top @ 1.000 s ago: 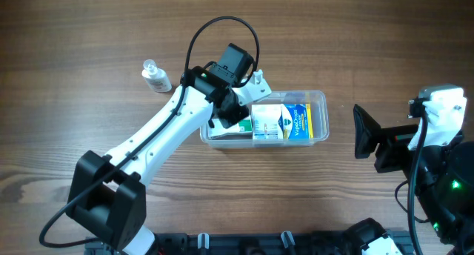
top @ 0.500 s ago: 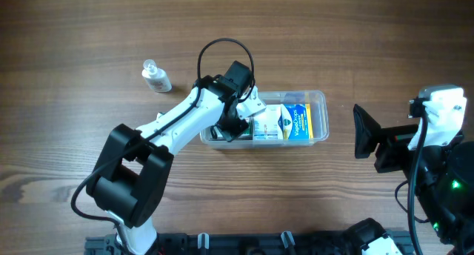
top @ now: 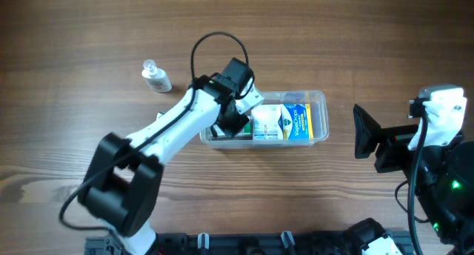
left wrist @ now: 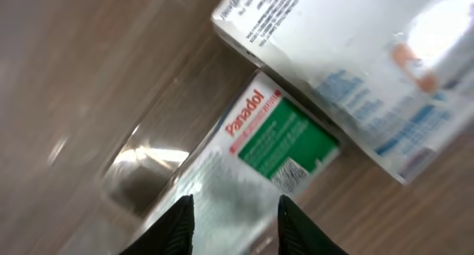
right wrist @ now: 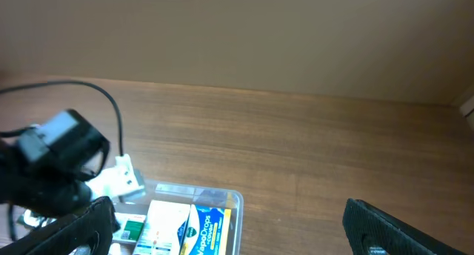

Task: Pack container
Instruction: 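Carry the Panadol box right and lower it into the container, then push the Panadol box down into the container's left side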

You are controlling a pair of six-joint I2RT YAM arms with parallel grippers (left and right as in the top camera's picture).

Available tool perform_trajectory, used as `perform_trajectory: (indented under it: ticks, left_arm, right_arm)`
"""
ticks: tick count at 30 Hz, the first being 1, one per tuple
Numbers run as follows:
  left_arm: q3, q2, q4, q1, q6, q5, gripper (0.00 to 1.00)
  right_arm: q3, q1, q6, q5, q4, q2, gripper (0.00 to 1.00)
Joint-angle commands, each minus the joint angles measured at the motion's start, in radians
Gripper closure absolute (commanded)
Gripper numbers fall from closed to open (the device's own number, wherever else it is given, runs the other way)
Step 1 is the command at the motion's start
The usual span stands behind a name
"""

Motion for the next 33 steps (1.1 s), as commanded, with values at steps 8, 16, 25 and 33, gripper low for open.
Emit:
perform_trajectory:
  ticks: [8,16,25,33]
  left_arm:
    - [0.009,-0.04,-0.134,0.003,0.158,0.048,0.59]
    - [-0.029,0.025,-0.104,0.003,0.265,0.095,0.56]
    - [-0.059,0.097,-0.034,0.004,0.261,0.113,0.58]
    - [-0.059,0.097,0.092,0.004,0.198,-0.068,0.63]
  right_arm:
    - [0.0,-0.004,-0.02,-0.012,0.002,0.006,0.0]
    - [0.0,-0.004,-0.02,-0.012,0.002,0.006,0.0]
    - [0.0,-0.004,-0.02,-0.012,0.002,0.006,0.0]
    - [0.0,-0.004,-0.02,-0.012,0.002,0.006,0.0]
